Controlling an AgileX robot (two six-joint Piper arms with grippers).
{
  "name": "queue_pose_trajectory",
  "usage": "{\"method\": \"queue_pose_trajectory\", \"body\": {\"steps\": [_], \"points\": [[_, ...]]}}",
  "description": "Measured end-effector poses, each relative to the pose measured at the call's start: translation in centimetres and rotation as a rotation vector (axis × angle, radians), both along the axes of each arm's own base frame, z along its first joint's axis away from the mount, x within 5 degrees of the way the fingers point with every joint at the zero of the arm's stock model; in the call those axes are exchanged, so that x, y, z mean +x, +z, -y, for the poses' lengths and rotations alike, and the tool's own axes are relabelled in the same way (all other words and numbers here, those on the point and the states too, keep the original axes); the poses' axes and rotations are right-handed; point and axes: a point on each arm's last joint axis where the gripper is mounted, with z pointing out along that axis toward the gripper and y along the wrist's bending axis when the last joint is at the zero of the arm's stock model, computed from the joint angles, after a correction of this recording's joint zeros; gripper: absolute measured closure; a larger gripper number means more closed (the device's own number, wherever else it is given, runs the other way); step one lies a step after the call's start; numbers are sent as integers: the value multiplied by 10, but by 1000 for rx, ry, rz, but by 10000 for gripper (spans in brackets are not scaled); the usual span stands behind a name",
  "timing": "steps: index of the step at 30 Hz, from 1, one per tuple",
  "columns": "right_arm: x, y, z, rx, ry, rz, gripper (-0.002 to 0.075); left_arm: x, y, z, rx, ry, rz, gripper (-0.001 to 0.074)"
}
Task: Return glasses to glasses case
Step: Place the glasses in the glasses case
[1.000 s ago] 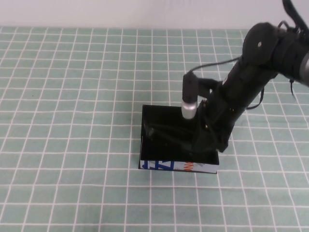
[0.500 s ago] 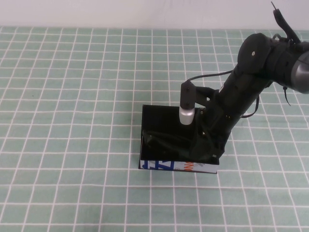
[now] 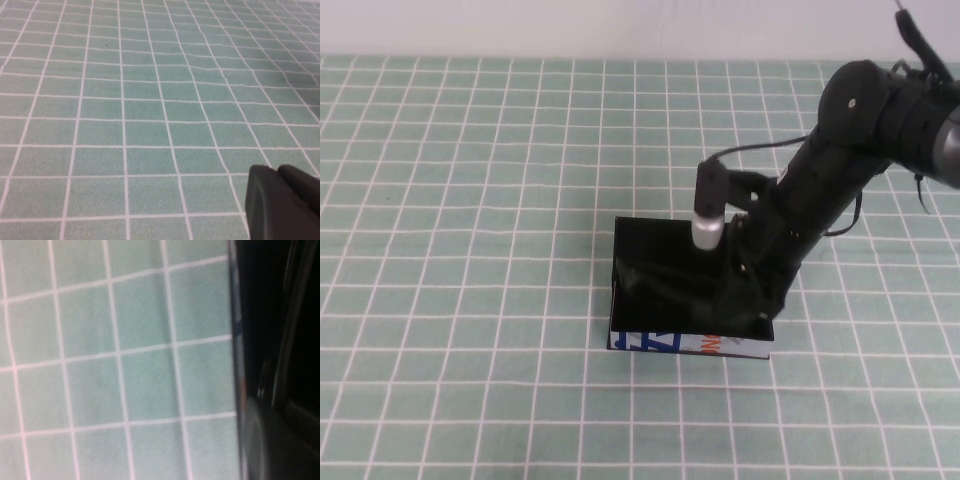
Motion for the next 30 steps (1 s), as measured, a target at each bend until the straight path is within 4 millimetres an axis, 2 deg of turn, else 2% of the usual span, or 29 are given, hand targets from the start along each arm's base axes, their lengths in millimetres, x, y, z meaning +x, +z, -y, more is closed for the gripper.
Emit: {"method": "queue_pose_trajectory", "body": {"steps": [5,22,26,30], "points": [[1,8,0,11,-71,25,698,0,0,0,0,0,0,737],[-2,10,1,10,-68,0,680,0,0,0,0,0,0,737],[-8,26,1,36,-66,15,688,0,0,0,0,0,0,737],[-13,37,1,69,-78,17,728,0,0,0,0,0,0,737]]}}
